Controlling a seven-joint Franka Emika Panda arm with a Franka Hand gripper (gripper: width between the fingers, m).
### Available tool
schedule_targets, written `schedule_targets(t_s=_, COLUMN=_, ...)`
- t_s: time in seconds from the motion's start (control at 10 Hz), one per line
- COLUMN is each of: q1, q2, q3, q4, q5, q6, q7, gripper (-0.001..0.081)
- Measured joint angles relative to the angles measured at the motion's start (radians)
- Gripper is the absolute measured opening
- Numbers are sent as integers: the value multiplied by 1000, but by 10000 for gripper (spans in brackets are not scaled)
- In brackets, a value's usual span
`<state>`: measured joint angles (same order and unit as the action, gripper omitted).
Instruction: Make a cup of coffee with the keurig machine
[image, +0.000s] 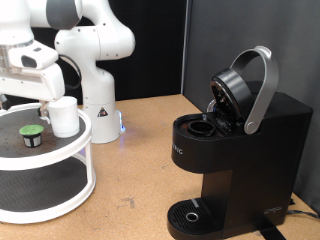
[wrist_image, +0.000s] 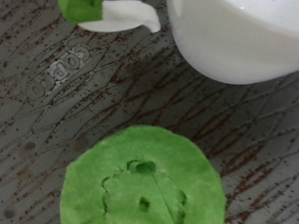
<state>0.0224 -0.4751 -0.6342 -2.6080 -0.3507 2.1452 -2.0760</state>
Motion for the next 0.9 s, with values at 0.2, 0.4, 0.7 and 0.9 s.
schedule_targets(t_s=0.2, q1=-1, q2=37, q3=-4, q4=-10, q5=-10, q6=36, q7=5, gripper=807)
schedule_targets(t_s=0.4, q1=-1, q2=74, q3=-12, q4=-25, q5=-15, q6=93, q7=5, gripper=807)
schedule_targets(t_s=0.7, q1=0, q2=108, q3=-23, q4=-49, q5=-10, q6=163, q7=-1, gripper=807)
schedule_targets(t_s=0.9, q1=4, q2=111, q3=-36, q4=-65, q5=9, q6=195, q7=-22, gripper=807)
